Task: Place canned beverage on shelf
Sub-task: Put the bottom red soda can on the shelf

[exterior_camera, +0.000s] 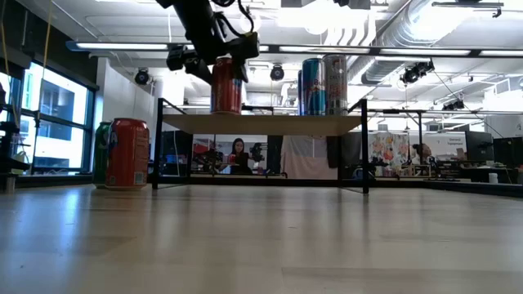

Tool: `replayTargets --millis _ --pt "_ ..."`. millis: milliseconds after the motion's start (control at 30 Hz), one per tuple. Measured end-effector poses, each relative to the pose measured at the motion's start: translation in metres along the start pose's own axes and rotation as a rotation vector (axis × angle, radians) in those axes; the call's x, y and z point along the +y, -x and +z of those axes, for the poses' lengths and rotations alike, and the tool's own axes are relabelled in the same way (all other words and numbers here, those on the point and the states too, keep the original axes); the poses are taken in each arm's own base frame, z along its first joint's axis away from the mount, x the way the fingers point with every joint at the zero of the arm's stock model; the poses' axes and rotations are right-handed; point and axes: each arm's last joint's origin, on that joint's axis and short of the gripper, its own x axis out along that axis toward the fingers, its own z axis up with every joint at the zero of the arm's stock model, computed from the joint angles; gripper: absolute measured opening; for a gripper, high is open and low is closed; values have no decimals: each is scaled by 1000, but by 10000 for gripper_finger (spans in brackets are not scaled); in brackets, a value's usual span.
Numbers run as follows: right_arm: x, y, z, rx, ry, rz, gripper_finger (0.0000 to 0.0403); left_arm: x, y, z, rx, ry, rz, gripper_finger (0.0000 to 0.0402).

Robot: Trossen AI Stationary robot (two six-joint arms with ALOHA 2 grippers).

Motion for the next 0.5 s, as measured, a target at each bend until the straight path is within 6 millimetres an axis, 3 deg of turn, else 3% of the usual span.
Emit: replayTargets --millis 300,500 --pt "2 0 0 1 -5 12 387 8 11 14 50 -227 -87 242" --pt "4 0 -1 2 -38 17 387 12 11 31 74 -282 -205 242"
